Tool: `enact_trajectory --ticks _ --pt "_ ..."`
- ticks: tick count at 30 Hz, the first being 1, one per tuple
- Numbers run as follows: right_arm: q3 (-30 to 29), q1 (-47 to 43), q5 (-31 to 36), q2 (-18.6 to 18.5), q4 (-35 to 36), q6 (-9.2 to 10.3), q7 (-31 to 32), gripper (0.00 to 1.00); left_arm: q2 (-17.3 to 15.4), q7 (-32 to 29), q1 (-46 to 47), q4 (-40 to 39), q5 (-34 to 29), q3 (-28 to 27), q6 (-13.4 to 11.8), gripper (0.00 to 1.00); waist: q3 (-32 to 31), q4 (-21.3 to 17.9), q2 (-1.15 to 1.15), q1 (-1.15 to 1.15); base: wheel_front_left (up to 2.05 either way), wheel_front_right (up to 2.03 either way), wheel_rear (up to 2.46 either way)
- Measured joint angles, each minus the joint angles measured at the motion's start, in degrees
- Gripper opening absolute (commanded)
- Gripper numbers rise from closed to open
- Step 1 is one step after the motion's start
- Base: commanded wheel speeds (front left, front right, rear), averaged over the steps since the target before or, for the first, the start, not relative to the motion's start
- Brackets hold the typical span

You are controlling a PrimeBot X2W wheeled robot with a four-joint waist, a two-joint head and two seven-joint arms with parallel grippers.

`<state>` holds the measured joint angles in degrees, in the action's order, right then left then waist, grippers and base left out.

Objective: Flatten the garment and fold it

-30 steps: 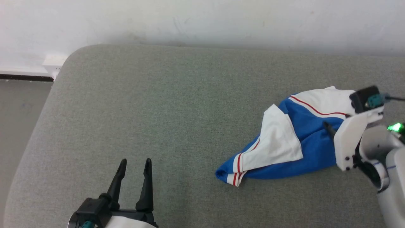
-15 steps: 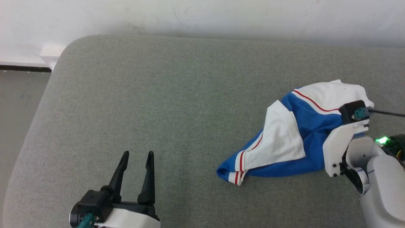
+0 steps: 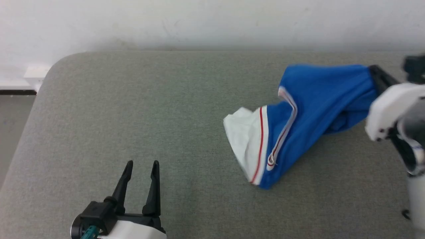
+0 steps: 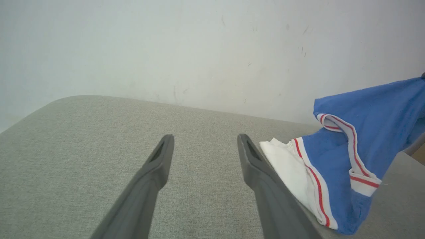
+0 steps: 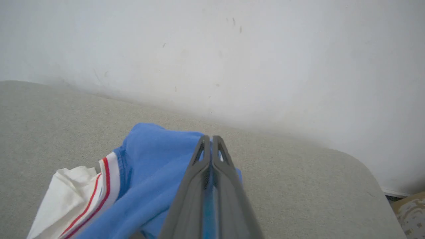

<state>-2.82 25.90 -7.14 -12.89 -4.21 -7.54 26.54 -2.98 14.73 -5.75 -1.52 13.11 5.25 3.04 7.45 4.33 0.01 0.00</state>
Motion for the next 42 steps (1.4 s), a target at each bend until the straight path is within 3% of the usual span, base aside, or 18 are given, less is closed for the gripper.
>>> enact_trajectory --ticks 3,7,11,16,17,19,20,26,33,39,42 --pt "-5.38 -7.16 0.01 0.55 7.11 0.00 0.01 0.00 0.01 0.00 -0.25 -0.04 -0.03 0.08 -0.01 1.00 -0.27 -0.99 0.00 0.00 0.00 0.00 0.00" --pt "-12.25 -21.85 0.54 5.13 12.63 0.01 -0.08 0.00 0.02 0.00 -0.34 -0.05 -0.03 0.14 -0.01 1.00 -0.11 -1.79 0.00 -0.01 0.00 0.00 0.00" --pt "-14.15 -32.99 2.12 8.39 11.29 0.01 -3.25 0.00 0.01 0.00 -0.35 0.07 -0.22 0.12 0.02 1.00 0.57 -2.17 0.00 0.00 0.00 0.00 0.00" --pt "-13.33 -35.31 2.78 9.64 6.14 0.01 -8.09 0.00 0.02 0.00 -0.35 0.42 -0.83 0.05 0.53 1.00 0.39 -2.63 0.00 0.00 0.00 0.00 0.00" --pt "-12.88 -35.24 2.97 9.67 5.48 0.01 -8.91 0.04 0.01 0.00 -0.35 0.51 -1.08 -0.04 0.54 1.00 0.20 -2.69 0.00 0.00 0.00 0.00 0.00" --pt "-12.09 -34.67 3.16 9.78 4.56 0.01 -10.17 0.61 0.01 0.00 -0.54 0.62 -1.21 -0.29 0.92 1.00 -0.30 -2.84 0.00 0.00 0.00 0.00 0.00" --pt "-11.84 -34.05 3.32 9.81 4.53 0.01 -10.76 1.00 0.01 0.00 -0.80 0.65 -1.45 -0.40 0.94 1.00 -0.59 -2.93 0.00 0.00 0.00 0.00 0.00" --pt "-11.48 -30.23 4.55 9.84 8.93 0.01 -13.93 1.00 0.01 0.00 -2.17 0.44 -2.12 -1.14 0.96 1.00 -2.54 -3.31 0.00 0.00 0.00 0.00 0.00" --pt "-12.25 -30.81 1.83 9.84 16.02 0.01 -24.50 1.00 0.01 0.00 -4.27 -1.52 -1.97 -1.20 0.46 1.00 -4.16 -3.31 0.00 -0.01 0.00 0.00 0.00" --pt "-12.50 -35.94 -0.54 9.85 13.25 0.01 -36.23 1.00 0.01 0.00 -6.02 -4.28 -1.60 -1.82 -0.66 1.00 -3.08 -3.64 0.00 0.00 0.00 0.00 0.00" --pt "-11.63 -37.10 -1.31 9.84 10.72 0.01 -38.45 1.00 0.01 0.00 -6.02 -5.25 -2.93 -1.99 -0.64 1.00 -2.34 -4.17 0.00 0.00 0.00 0.00 0.00"
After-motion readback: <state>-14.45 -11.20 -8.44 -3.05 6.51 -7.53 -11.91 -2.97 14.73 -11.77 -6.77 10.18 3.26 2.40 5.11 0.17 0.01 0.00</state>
